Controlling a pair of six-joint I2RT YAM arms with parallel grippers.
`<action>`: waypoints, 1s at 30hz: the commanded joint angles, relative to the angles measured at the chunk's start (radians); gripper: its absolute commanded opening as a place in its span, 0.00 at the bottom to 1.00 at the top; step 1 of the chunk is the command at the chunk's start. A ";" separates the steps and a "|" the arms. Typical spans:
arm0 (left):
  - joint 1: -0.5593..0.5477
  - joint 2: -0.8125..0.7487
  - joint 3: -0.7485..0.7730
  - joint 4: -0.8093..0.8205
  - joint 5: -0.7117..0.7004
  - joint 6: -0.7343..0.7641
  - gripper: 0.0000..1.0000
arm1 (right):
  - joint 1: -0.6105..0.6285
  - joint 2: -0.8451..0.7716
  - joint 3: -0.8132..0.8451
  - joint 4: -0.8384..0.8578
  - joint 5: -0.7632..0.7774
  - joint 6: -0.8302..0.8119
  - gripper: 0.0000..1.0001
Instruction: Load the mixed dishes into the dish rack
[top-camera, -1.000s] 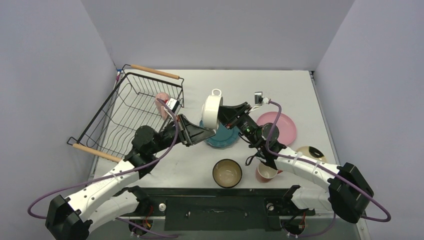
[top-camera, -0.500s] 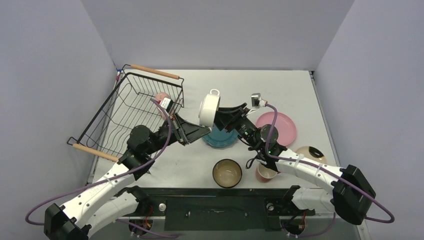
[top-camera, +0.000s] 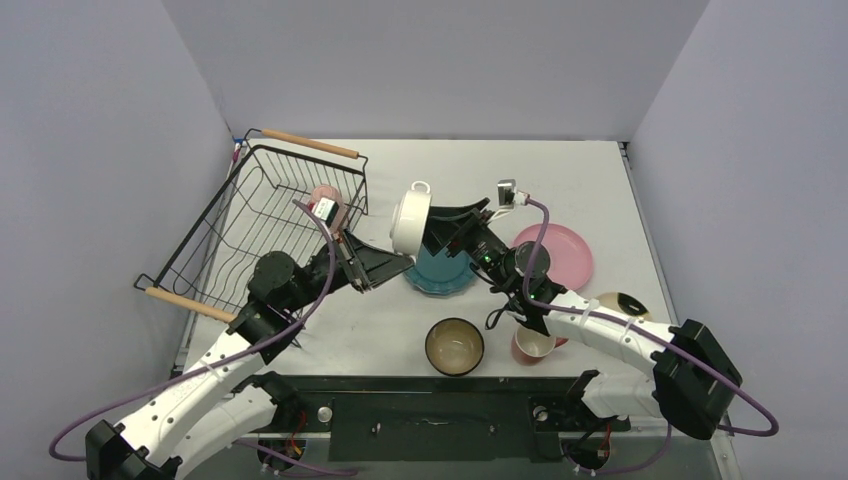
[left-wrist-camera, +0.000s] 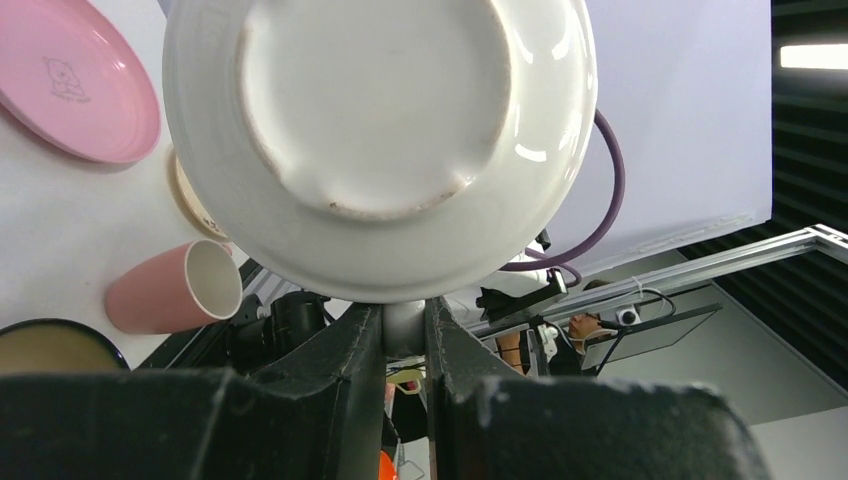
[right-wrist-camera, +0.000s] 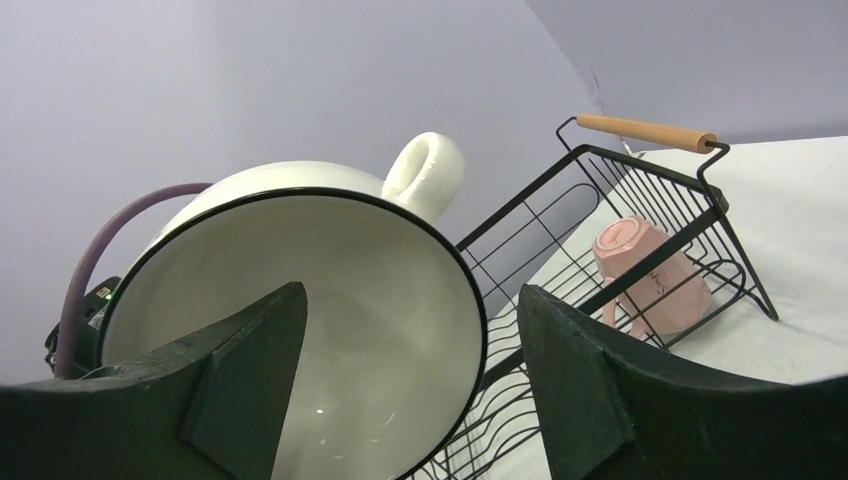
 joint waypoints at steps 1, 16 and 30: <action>0.028 -0.053 0.068 0.107 0.000 0.026 0.00 | -0.013 0.029 0.056 0.038 -0.028 0.005 0.73; 0.235 -0.095 0.271 -0.359 0.018 0.336 0.00 | -0.072 0.035 0.203 -0.267 -0.072 0.009 0.80; 0.377 0.089 0.459 -0.704 -0.589 0.928 0.00 | -0.237 -0.249 0.035 -0.610 -0.088 -0.126 0.80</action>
